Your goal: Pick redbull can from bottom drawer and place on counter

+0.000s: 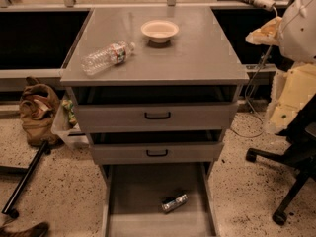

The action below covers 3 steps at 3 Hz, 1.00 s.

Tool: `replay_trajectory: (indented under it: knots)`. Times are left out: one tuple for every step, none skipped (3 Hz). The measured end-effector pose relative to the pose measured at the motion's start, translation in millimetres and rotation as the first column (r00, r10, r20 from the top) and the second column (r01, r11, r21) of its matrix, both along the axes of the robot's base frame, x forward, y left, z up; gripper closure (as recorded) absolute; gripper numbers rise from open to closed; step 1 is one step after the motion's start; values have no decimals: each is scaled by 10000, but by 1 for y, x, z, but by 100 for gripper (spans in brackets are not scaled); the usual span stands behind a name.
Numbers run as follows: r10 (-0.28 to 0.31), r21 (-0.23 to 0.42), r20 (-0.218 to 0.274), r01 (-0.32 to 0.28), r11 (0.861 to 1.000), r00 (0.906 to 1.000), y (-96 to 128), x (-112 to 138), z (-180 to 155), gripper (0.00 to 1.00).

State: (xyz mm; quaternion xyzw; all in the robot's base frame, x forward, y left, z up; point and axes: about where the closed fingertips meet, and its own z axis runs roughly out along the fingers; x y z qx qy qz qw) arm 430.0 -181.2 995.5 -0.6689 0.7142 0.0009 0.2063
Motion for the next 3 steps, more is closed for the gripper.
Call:
replay_trajectory:
  knots:
    - [0, 0, 0, 0, 10000, 10000, 0, 0, 0, 0]
    - [-185, 250, -23, 185, 9995, 9998, 7, 6, -23, 0]
    - [-243, 851, -400, 277, 9960, 9989, 36, 14, -86, 0]
